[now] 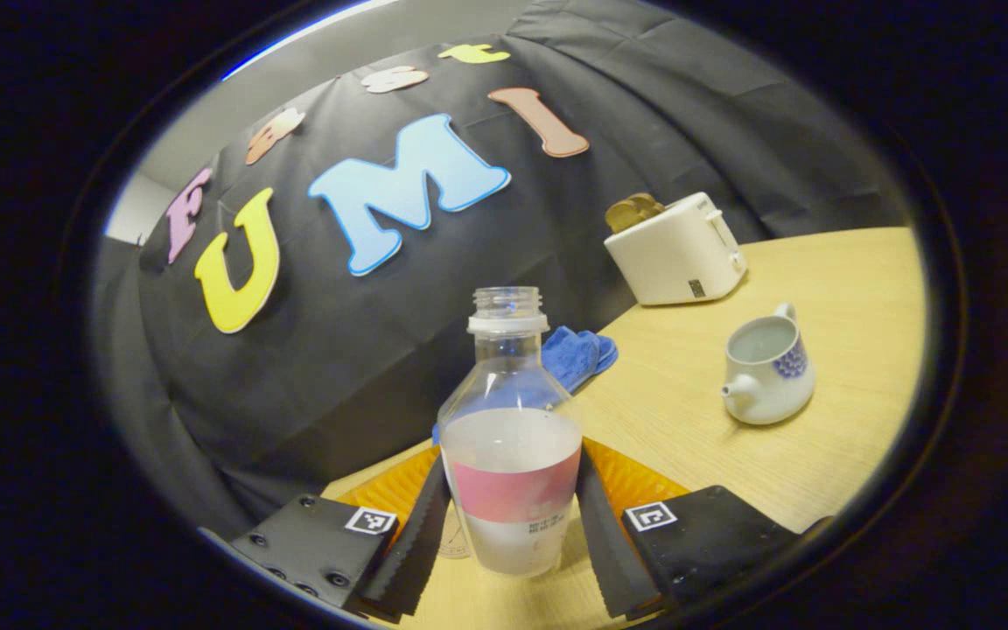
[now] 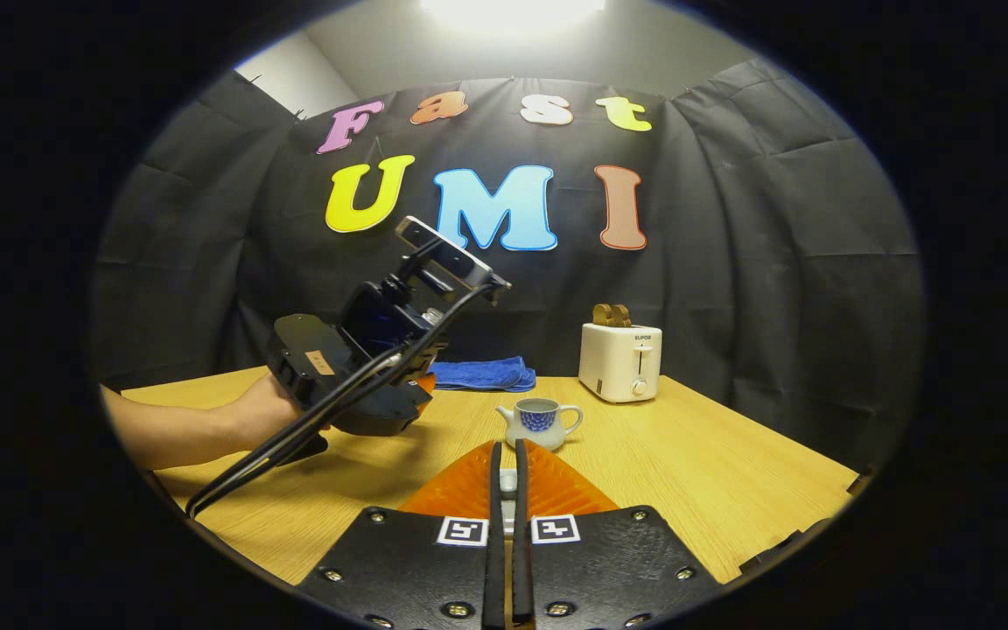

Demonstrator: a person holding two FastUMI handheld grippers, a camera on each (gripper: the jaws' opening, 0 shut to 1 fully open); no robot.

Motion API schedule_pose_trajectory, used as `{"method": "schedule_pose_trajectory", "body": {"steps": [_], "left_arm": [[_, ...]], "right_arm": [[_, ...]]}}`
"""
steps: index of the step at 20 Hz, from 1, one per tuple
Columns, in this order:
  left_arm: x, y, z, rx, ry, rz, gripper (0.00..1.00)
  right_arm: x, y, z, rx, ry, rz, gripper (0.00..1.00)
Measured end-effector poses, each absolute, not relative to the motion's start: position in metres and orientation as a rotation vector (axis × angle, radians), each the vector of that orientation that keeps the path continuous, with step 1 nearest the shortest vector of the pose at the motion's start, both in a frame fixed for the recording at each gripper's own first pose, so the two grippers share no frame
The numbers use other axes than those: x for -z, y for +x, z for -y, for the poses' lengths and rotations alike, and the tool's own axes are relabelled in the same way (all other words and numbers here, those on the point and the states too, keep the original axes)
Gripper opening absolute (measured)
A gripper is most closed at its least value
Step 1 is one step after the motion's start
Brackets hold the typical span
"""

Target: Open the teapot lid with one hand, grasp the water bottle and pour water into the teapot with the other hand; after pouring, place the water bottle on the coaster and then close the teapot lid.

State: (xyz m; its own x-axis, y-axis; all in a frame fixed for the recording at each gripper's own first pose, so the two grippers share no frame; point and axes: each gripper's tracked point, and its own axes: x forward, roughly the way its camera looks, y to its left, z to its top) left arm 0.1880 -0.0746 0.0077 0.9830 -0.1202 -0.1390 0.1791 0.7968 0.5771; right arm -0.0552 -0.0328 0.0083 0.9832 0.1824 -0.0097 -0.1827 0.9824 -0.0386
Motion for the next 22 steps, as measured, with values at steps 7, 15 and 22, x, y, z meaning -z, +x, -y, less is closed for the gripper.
{"method": "schedule_pose_trajectory", "body": {"steps": [7,15,22], "left_arm": [[-0.005,0.196,0.089,0.163,0.827,-0.102,0.75],[-0.008,0.199,0.111,0.180,1.081,-0.065,0.86],[0.003,0.200,0.129,0.218,1.242,-0.073,0.86]], "right_arm": [[-0.002,-0.057,0.043,-0.162,-0.032,-0.016,0.04],[-0.003,-0.057,0.046,-0.166,-0.023,-0.002,0.04],[-0.002,-0.057,0.056,-0.150,-0.010,-0.002,0.04]]}}
